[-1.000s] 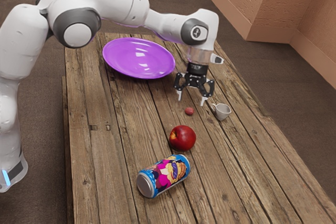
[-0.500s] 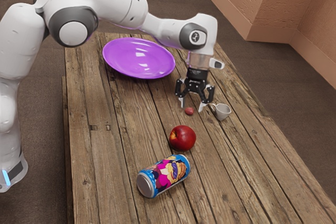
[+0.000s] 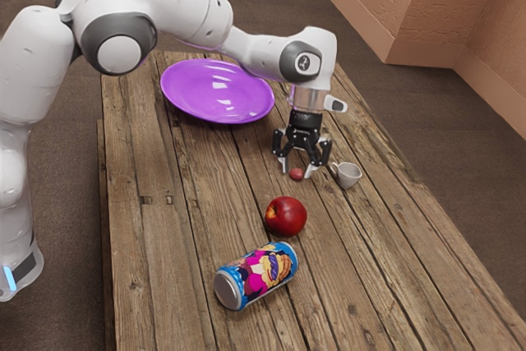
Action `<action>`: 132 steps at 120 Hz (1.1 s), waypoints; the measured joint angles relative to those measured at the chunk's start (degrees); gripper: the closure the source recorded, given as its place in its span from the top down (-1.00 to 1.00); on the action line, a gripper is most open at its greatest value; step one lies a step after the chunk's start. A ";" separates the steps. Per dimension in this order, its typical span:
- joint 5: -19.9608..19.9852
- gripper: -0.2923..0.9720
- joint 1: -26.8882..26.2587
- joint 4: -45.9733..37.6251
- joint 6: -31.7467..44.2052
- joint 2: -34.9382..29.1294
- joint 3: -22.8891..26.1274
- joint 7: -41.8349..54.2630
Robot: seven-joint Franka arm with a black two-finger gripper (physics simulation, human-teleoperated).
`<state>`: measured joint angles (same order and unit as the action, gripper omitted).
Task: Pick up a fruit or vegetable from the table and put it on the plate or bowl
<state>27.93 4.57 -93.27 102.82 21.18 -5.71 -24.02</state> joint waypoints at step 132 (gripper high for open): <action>-0.62 -0.25 -0.31 -0.05 1.41 0.06 0.09 0.41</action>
<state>27.30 4.26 -93.32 104.23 21.24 -5.62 -23.61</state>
